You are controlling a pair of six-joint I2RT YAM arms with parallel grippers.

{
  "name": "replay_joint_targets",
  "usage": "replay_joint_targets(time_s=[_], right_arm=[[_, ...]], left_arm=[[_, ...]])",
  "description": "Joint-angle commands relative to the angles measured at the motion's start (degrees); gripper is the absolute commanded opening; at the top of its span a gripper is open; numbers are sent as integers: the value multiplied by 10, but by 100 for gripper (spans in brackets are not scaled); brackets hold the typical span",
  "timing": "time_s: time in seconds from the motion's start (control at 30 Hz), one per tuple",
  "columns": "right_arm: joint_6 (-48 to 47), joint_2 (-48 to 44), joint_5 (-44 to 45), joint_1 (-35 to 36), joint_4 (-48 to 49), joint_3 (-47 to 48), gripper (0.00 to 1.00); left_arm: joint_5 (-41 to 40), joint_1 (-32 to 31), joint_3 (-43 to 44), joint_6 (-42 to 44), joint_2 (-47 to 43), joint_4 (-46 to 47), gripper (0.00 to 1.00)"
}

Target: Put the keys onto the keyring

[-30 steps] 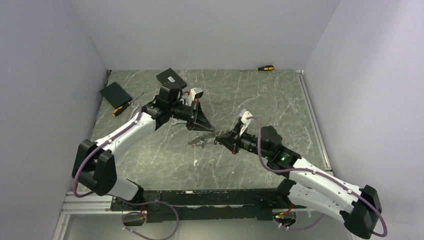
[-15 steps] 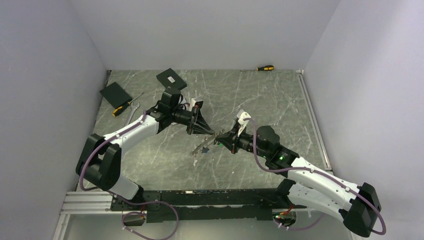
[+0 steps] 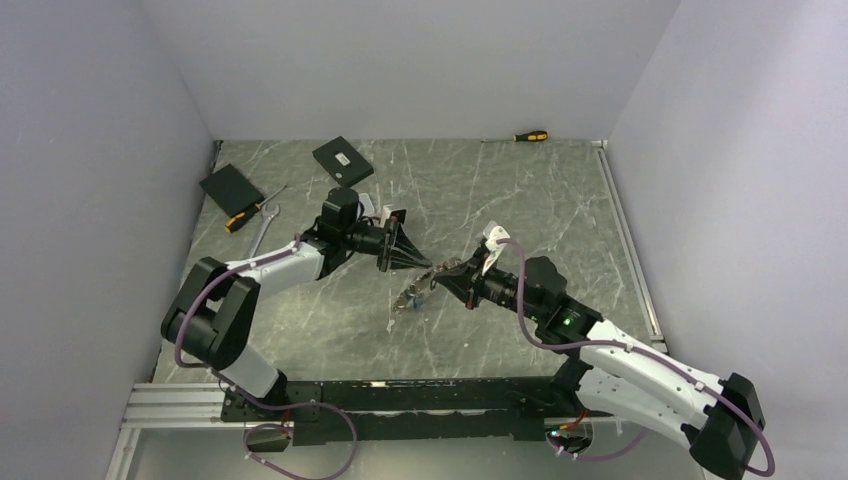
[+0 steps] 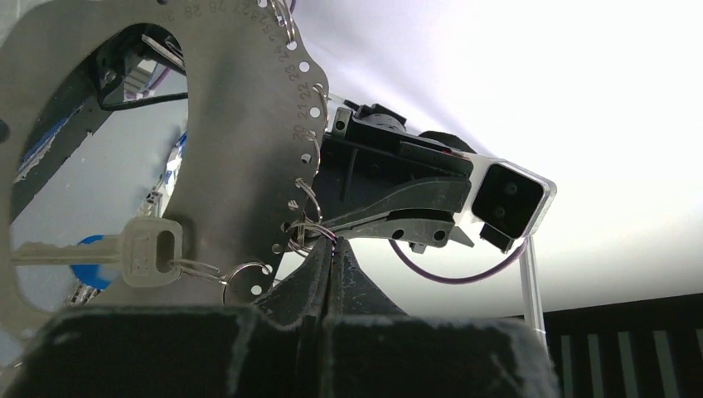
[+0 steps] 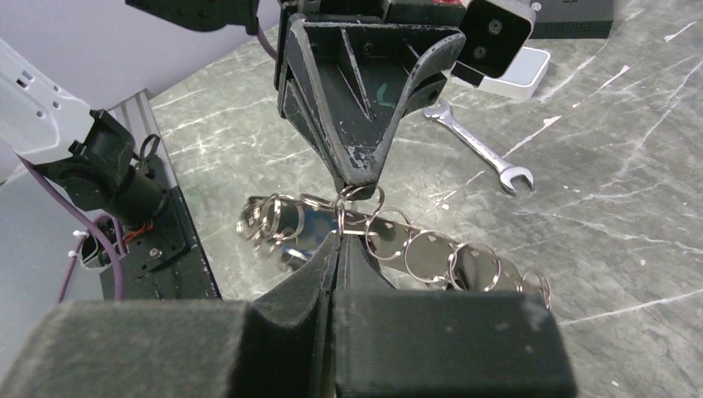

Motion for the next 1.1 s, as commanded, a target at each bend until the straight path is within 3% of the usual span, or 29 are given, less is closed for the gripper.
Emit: replay_joint_targets(time_s=[0.0,0.13,0.5,1.07], right_arm=[[16,3,-6,2,49,-4,0],[23,1,2,2,58,-18,0],[32,13,21,2,82,-39,0],[35,74,59,1,139,-17,0]], left_arm=[[-23,4,-24,-103,7,174,0],[-48,5,-48,-174,23,287,0],[-114,4,-83,-272,57,441,0],[-126,4,-110,-313,72,532,0]])
